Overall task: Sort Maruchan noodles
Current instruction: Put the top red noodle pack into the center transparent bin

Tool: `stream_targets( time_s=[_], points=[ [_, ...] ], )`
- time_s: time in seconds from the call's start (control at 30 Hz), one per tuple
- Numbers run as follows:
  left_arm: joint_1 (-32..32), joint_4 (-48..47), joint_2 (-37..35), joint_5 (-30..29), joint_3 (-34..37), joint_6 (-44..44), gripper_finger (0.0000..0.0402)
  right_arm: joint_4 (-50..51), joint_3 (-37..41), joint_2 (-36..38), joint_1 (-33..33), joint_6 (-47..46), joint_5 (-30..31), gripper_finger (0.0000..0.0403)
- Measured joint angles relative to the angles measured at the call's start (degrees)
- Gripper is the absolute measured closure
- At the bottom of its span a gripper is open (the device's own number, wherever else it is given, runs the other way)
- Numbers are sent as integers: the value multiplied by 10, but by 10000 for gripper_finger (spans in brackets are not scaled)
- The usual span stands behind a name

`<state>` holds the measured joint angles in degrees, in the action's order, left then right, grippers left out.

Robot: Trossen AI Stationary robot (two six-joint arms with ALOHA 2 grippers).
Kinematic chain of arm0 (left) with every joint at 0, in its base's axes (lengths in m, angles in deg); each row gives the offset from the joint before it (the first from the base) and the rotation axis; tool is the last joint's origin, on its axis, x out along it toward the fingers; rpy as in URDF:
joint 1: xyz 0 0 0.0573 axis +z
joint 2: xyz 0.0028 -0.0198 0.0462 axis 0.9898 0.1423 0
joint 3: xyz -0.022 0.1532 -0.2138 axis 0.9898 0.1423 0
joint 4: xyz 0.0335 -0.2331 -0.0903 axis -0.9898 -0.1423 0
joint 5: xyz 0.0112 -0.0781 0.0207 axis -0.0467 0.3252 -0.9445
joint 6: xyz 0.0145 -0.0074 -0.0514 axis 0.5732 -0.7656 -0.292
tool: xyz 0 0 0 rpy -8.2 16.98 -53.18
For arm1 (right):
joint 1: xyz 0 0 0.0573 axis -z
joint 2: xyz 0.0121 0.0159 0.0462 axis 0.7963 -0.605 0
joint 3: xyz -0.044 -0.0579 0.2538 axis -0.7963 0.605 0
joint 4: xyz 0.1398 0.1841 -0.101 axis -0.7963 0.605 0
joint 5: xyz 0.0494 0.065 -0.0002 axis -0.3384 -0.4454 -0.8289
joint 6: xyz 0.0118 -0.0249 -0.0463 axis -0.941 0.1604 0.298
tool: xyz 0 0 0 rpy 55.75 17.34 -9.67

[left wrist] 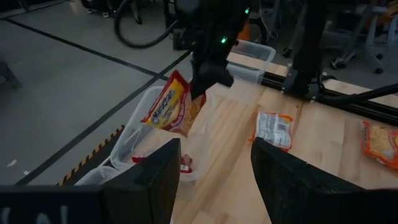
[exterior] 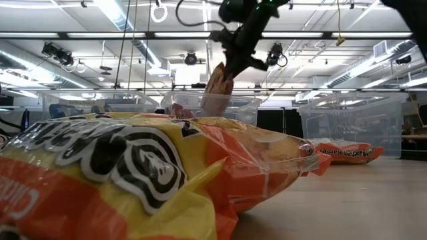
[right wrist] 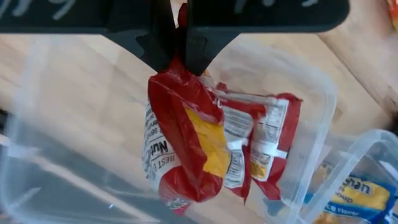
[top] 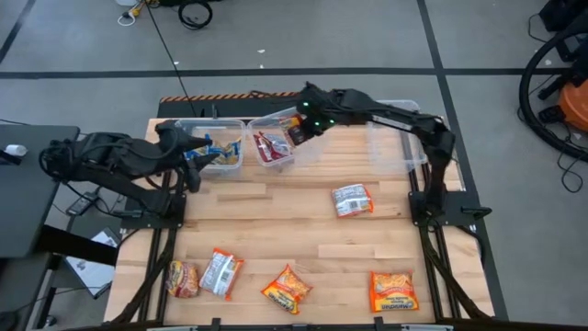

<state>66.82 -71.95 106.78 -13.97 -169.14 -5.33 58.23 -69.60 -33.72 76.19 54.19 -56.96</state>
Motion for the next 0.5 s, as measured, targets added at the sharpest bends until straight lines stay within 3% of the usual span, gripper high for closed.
stream_targets(
  time_s=[0.23,0.5],
  points=[
    [0,-1,6,0,1,-9,202,22,-51,-102,14,-12,-21,385],
    [0,-1,5,0,1,-38,203,42,-76,-151,18,-28,-2,385]
  ],
)
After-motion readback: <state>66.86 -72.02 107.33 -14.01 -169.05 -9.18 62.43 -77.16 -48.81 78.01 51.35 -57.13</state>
